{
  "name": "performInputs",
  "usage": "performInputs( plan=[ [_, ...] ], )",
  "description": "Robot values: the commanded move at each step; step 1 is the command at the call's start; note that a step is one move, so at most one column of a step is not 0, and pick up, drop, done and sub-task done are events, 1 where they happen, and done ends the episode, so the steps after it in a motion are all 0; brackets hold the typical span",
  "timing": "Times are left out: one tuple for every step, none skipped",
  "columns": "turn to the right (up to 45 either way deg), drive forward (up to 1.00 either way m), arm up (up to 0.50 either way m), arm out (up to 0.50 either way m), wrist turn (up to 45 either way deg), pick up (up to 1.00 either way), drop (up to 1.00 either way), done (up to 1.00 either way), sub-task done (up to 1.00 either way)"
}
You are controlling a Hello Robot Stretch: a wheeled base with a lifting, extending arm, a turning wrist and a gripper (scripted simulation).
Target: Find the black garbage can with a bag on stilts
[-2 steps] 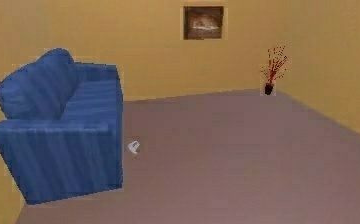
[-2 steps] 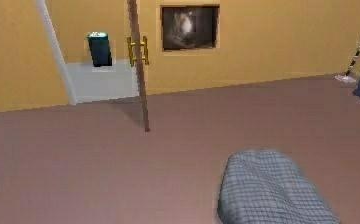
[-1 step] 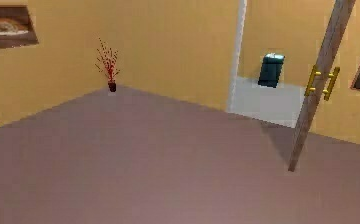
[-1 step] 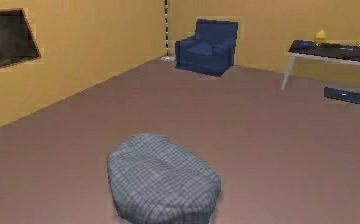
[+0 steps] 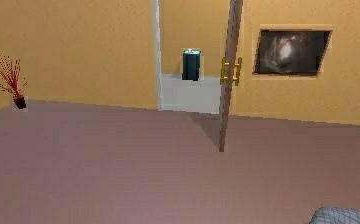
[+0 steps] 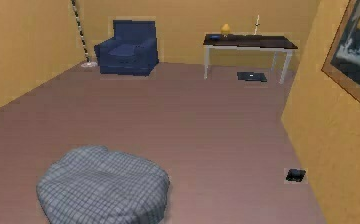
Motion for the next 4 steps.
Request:
performInputs(
  plan=[
    [0.0, 0.3, 0.0, 0.0, 0.0, 0.0, 0.0, 0.0, 0.0],
    [0.0, 1.0, 0.0, 0.0, 0.0, 0.0, 0.0, 0.0, 0.0],
    [6.0, 0.0, 0.0, 0.0, 0.0, 0.0, 0.0, 0.0, 0.0],
    [0.0, 0.5, 0.0, 0.0, 0.0, 0.0, 0.0, 0.0, 0.0]
  ],
)
